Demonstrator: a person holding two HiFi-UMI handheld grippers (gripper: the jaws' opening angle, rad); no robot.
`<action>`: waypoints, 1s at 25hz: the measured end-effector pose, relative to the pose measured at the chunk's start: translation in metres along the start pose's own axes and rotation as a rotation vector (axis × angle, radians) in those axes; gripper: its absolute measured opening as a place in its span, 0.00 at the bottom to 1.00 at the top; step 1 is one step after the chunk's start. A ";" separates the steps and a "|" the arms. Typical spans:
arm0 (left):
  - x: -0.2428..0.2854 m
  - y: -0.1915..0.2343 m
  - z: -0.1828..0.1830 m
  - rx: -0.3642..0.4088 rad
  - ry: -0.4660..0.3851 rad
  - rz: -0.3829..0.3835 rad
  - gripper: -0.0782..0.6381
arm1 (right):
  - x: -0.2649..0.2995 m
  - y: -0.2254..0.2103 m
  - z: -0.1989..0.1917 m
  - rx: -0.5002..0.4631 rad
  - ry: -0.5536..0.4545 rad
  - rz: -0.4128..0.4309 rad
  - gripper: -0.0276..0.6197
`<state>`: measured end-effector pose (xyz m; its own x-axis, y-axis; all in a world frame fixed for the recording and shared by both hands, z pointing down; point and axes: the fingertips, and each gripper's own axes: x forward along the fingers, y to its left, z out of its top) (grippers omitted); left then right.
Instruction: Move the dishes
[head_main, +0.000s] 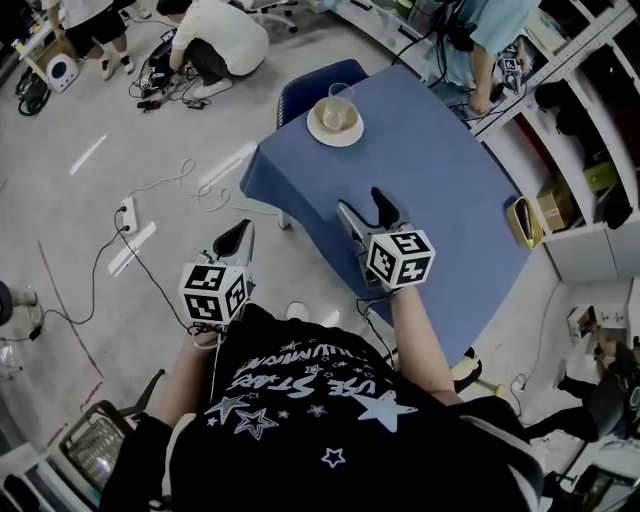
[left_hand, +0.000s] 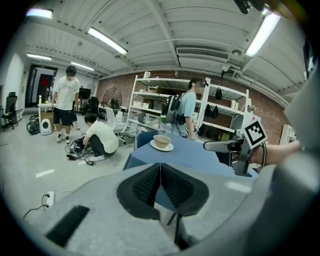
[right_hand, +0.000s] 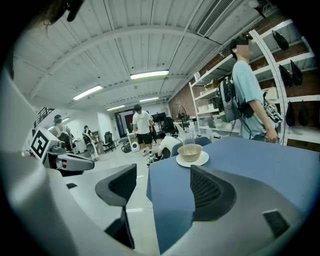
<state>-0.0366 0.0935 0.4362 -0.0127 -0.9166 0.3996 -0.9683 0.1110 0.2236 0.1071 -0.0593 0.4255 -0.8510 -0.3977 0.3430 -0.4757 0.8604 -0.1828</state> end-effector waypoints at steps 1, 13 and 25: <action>0.003 0.001 0.002 -0.001 0.003 -0.001 0.14 | 0.002 -0.003 0.001 0.004 0.002 -0.004 0.54; 0.080 0.066 0.041 0.030 0.022 -0.103 0.14 | 0.068 -0.033 0.021 0.032 -0.003 -0.130 0.53; 0.213 0.117 0.114 0.118 0.080 -0.330 0.14 | 0.177 -0.088 0.070 0.016 0.026 -0.316 0.52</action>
<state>-0.1807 -0.1328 0.4461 0.3204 -0.8623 0.3921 -0.9392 -0.2351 0.2503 -0.0176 -0.2279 0.4375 -0.6546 -0.6363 0.4082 -0.7194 0.6903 -0.0777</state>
